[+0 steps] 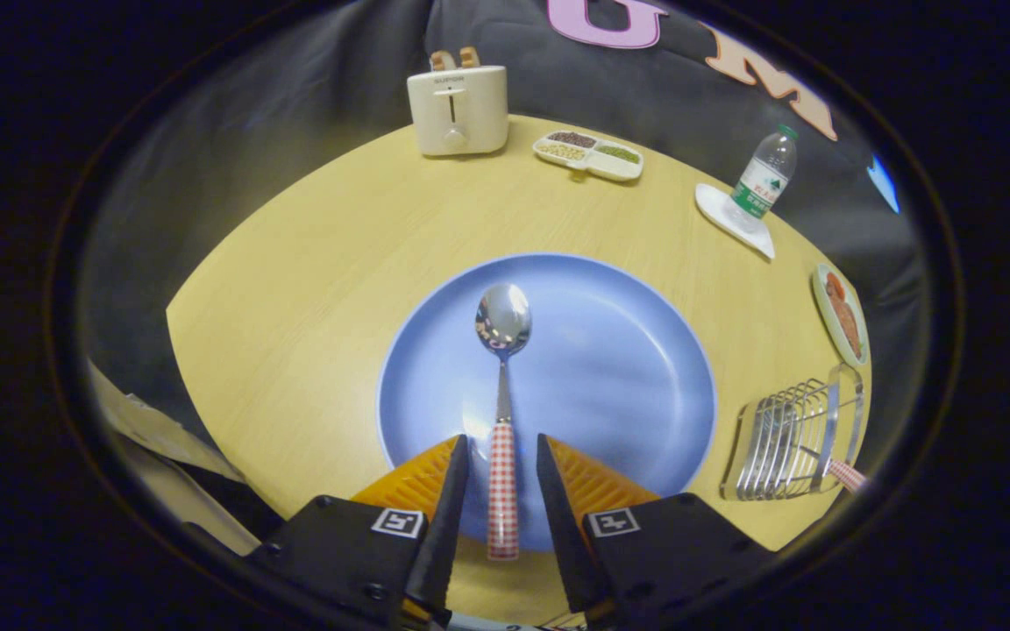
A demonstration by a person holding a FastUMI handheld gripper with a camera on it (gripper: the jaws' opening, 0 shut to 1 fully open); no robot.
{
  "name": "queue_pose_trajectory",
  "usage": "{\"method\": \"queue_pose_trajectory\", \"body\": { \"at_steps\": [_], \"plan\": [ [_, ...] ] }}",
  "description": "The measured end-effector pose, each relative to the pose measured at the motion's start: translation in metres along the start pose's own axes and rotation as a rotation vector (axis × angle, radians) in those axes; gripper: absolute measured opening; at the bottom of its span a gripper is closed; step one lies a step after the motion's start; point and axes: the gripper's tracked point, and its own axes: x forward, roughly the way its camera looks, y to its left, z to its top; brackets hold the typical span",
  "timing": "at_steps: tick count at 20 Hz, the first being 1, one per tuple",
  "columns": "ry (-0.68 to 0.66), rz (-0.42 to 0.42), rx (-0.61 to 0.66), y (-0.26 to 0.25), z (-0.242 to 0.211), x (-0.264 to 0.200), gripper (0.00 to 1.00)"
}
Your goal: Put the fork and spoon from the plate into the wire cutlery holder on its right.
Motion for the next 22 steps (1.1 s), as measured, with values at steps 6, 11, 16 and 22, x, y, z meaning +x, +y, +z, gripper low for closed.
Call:
{"method": "queue_pose_trajectory", "body": {
  "at_steps": [6,11,16,22],
  "plan": [
    [0.007,-0.029,0.005,-0.009,-0.003,-0.002,0.23],
    [0.048,-0.026,0.005,-0.017,-0.007,-0.011,0.12],
    [0.033,-0.004,-0.006,-0.034,0.007,-0.034,0.12],
    [0.042,-0.040,-0.058,-0.079,0.022,-0.068,0.12]
  ]
}}
